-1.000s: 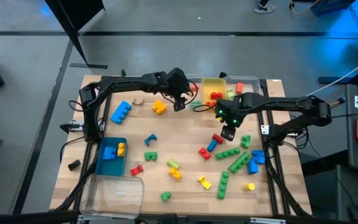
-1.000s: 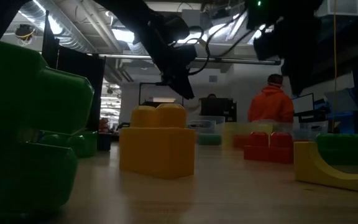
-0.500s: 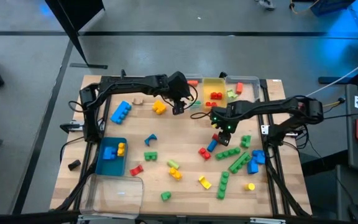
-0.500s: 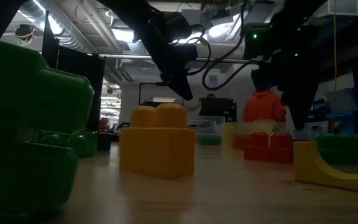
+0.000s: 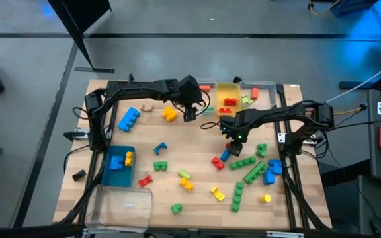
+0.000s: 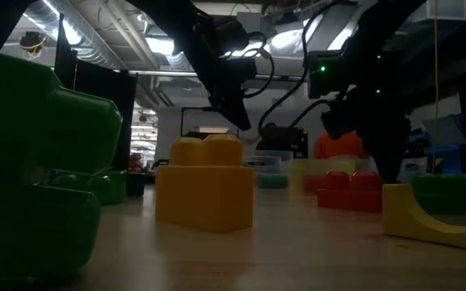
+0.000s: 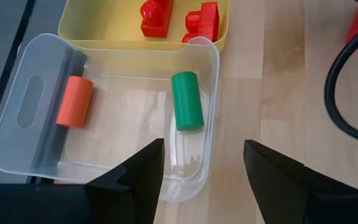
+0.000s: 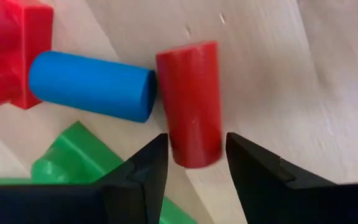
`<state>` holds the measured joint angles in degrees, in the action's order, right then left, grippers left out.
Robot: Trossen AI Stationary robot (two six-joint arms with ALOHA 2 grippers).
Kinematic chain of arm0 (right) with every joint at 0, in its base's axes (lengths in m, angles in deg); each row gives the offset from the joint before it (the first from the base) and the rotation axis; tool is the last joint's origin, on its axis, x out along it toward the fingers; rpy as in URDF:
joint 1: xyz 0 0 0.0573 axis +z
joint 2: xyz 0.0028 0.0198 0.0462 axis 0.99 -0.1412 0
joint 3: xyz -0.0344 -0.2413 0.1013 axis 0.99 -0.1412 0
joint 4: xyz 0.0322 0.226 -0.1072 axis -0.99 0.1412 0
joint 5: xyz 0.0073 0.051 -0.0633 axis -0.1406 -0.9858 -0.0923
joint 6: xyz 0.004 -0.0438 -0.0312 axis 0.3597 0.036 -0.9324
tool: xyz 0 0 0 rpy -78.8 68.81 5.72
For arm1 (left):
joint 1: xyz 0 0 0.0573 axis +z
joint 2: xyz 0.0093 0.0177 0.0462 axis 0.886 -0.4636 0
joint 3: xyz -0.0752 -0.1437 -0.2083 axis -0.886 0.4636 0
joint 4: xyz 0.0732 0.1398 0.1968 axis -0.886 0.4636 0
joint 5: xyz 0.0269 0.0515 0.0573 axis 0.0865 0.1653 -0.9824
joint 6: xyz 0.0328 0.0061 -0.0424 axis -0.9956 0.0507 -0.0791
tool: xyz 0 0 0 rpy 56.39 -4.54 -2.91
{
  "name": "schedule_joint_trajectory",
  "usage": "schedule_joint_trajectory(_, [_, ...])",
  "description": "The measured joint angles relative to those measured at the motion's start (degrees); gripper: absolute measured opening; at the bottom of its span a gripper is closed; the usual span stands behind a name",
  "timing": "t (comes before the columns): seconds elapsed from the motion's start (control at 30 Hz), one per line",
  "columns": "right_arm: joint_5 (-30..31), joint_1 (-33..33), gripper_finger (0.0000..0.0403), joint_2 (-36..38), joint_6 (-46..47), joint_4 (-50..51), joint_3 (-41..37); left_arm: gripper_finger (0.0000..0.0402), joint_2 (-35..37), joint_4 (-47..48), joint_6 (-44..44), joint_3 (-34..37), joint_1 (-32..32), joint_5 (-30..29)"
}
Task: Sort blocks by size
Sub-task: Put the red cylindrical block into the top left transparent bin
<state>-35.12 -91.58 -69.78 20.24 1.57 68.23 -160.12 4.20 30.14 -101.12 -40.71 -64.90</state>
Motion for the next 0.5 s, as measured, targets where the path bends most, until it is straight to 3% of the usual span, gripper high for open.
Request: schedule_joint_trajectory(0.5, [2.03,-0.02,0.0148,-4.44,-0.57,-1.87,0.17,0.0203,0.25,0.32,0.00,0.00,-0.07,-0.01])
